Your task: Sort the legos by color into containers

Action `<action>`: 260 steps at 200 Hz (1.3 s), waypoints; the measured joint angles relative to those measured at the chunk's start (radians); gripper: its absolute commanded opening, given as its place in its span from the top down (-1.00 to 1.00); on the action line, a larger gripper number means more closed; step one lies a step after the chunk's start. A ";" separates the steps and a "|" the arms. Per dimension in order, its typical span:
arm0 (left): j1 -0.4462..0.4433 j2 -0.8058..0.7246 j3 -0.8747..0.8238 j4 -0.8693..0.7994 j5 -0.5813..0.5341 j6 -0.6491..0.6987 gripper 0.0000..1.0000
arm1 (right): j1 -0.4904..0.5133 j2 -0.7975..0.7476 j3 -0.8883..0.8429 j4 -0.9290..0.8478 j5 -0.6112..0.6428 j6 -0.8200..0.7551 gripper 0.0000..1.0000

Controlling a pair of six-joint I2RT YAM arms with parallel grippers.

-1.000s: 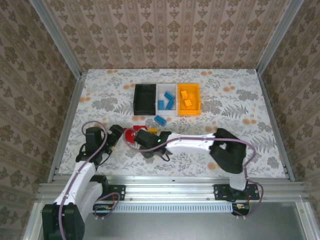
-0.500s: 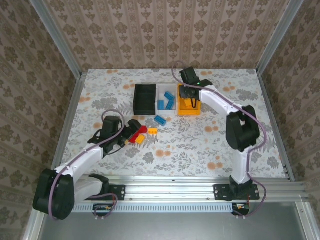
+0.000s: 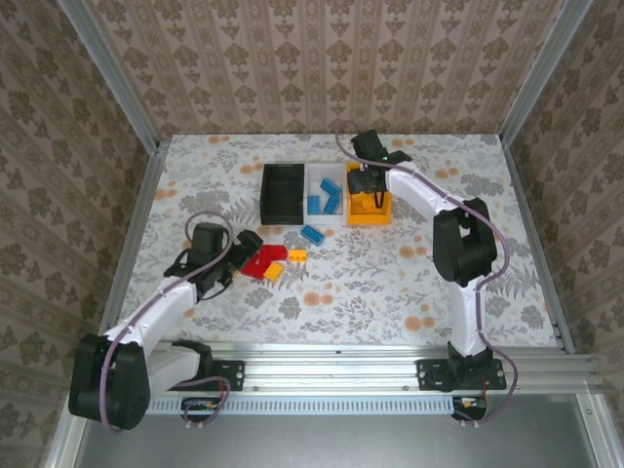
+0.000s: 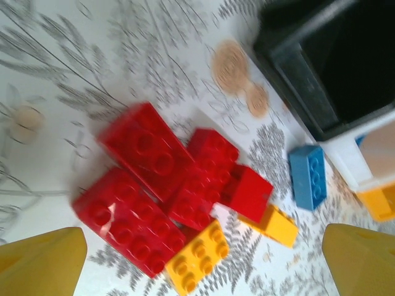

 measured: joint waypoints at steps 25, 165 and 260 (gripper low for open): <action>0.032 0.053 0.040 -0.019 -0.049 -0.022 -0.35 | 0.022 -0.142 -0.105 0.042 0.001 0.014 -0.30; -0.021 0.489 0.342 -0.258 -0.154 -0.321 -0.29 | 0.277 -0.815 -0.729 0.194 0.011 0.167 -0.26; -0.028 0.601 0.438 -0.273 -0.224 -0.317 -0.16 | 0.278 -0.971 -0.852 0.200 0.011 0.183 -0.28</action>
